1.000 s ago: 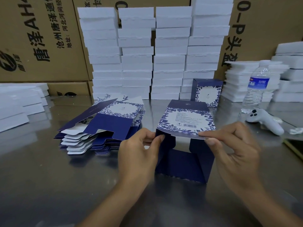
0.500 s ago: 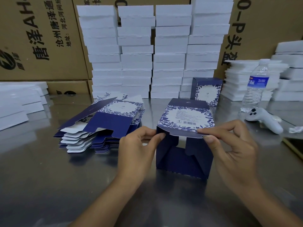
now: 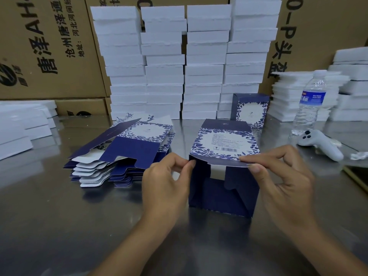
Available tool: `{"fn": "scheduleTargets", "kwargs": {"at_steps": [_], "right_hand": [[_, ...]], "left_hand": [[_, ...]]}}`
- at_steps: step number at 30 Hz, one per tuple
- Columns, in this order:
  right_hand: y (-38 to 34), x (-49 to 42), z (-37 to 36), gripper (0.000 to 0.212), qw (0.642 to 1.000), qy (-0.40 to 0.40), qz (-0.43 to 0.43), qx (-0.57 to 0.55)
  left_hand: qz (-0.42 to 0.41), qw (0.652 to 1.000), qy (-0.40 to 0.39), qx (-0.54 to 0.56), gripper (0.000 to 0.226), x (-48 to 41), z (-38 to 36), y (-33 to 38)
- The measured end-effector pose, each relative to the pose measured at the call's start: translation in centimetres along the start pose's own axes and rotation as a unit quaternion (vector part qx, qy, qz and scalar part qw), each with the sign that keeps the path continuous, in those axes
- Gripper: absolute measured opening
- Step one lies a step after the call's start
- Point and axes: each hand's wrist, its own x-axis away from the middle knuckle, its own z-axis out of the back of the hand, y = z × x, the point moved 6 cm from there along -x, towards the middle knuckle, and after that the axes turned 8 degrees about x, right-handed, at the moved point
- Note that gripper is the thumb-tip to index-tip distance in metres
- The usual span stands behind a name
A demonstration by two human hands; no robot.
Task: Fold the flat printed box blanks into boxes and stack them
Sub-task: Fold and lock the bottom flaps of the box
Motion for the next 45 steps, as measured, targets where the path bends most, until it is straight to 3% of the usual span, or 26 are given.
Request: {"fn": "scheduleTargets", "kwargs": {"at_steps": [8, 18, 22, 45], "right_hand": [[0.5, 0.0, -0.2, 0.027, 1.000, -0.010, -0.026, 0.005], [0.5, 0.1, -0.2, 0.027, 1.000, -0.013, -0.026, 0.007], [0.7, 0.0, -0.2, 0.028, 0.999, -0.015, -0.030, 0.011], [0.7, -0.1, -0.3, 0.027, 0.999, -0.014, -0.028, 0.011]], "left_hand": [[0.076, 0.991, -0.101, -0.048, 0.027, 0.2, -1.2, -1.7], [0.115, 0.986, -0.117, -0.034, 0.026, 0.2, -1.1, -2.1], [0.135, 0.966, -0.184, -0.120, 0.035, 0.7, -1.7, -2.7], [0.150, 0.948, -0.241, -0.144, 0.027, 1.4, -2.3, -3.2]]}}
